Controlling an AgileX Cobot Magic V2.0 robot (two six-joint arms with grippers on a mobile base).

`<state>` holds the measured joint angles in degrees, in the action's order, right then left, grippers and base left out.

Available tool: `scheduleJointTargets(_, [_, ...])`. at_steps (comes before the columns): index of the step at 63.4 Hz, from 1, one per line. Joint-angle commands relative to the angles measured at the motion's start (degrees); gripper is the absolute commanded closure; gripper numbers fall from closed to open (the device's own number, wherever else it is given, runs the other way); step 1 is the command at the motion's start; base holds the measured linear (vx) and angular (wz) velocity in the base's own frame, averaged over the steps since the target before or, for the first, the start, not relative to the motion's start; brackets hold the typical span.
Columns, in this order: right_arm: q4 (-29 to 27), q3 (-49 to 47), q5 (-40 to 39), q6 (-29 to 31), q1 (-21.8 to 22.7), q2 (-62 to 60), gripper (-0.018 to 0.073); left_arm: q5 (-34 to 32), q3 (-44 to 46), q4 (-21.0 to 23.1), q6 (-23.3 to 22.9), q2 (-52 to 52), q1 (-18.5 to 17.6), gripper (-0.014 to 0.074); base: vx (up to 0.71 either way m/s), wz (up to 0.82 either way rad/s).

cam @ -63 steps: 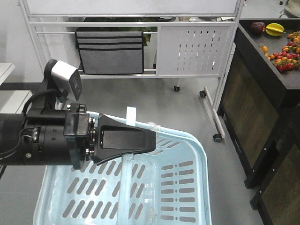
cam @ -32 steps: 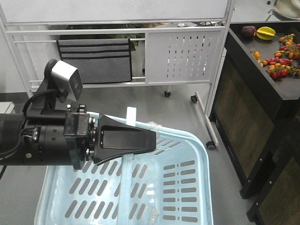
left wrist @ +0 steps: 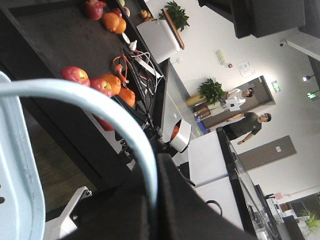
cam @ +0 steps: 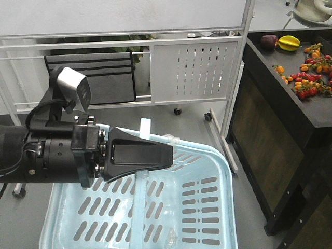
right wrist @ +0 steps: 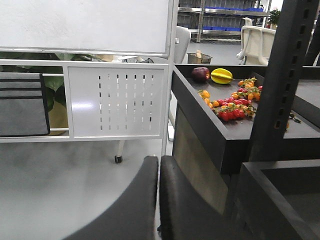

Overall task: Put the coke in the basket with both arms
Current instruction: 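Drive the base toward the shelf with snacks and drinks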

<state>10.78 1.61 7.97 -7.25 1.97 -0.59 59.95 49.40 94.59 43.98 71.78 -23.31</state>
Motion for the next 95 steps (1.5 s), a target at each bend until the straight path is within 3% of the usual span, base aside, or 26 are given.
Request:
scheduleJointTargets(1, [0.42,0.53,-4.1,0.51,0.22,-1.03,0.0561,1.93,1.58,7.4,0.39,-1.46,-0.33,0.0603,0.2,-0.01])
scheduleJointTargets(36, [0.42,0.53,-4.1,0.51,0.22,-1.03,0.0561,1.93,1.58,7.4,0.39,-1.46,-0.33,0.0603,0.2,0.15])
scheduleJointTargets(95, [0.42,0.53,-4.1,0.51,0.22,-1.03,0.0561,1.93,1.58,7.4,0.39,-1.46,-0.33,0.0603,0.17,0.38])
